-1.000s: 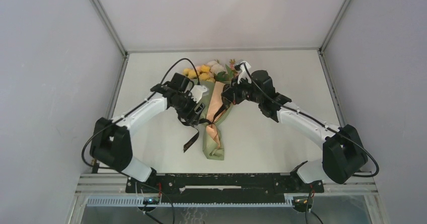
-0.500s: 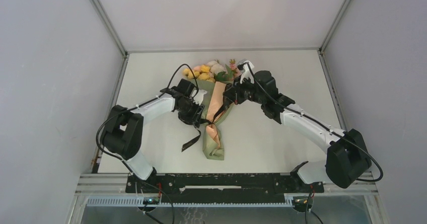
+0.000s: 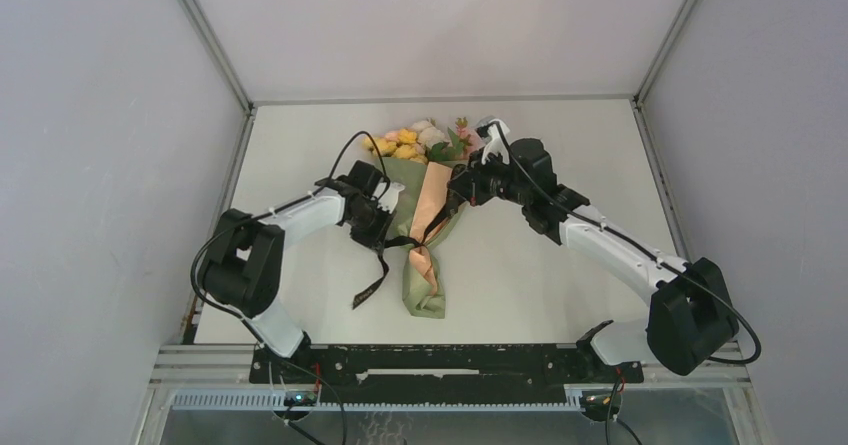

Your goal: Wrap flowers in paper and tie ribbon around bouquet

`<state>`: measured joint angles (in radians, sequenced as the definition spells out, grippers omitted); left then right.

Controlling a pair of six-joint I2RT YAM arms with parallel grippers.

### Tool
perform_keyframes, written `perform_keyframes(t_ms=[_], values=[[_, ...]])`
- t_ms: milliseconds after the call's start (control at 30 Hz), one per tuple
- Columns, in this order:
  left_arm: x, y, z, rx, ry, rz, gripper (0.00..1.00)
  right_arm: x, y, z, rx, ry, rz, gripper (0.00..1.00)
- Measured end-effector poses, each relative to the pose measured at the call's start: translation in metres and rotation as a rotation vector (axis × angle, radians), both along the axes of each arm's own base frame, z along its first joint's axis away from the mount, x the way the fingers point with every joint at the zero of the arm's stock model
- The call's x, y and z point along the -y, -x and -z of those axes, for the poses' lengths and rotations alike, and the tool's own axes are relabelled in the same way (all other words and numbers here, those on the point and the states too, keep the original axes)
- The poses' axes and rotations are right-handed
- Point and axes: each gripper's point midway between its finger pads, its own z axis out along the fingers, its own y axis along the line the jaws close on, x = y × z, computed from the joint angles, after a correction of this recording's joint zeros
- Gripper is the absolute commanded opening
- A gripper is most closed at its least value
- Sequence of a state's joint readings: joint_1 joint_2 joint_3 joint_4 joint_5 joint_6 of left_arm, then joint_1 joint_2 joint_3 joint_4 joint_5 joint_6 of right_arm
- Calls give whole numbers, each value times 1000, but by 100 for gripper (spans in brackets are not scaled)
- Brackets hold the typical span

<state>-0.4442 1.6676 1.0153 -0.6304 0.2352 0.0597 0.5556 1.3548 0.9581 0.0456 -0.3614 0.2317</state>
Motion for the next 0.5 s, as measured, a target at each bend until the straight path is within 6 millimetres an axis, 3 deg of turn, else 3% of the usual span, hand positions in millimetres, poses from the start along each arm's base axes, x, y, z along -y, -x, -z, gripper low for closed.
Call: perform_keyframes(t_ms=[133,233,333,500], values=[[-10,-3,-2,-2,-1,-21,0,6,1,-3,-1,1,11,0],[-27,-10,-14,44,-15,-27,0,16,1,-10,3,-2,36,0],[-58,-27,-39,174,-79,-31,0,24,0,-20,21,-11,57,0],[-119,-44,-73,378,-258,-57,0,32,2,-18,5,4,78,0]])
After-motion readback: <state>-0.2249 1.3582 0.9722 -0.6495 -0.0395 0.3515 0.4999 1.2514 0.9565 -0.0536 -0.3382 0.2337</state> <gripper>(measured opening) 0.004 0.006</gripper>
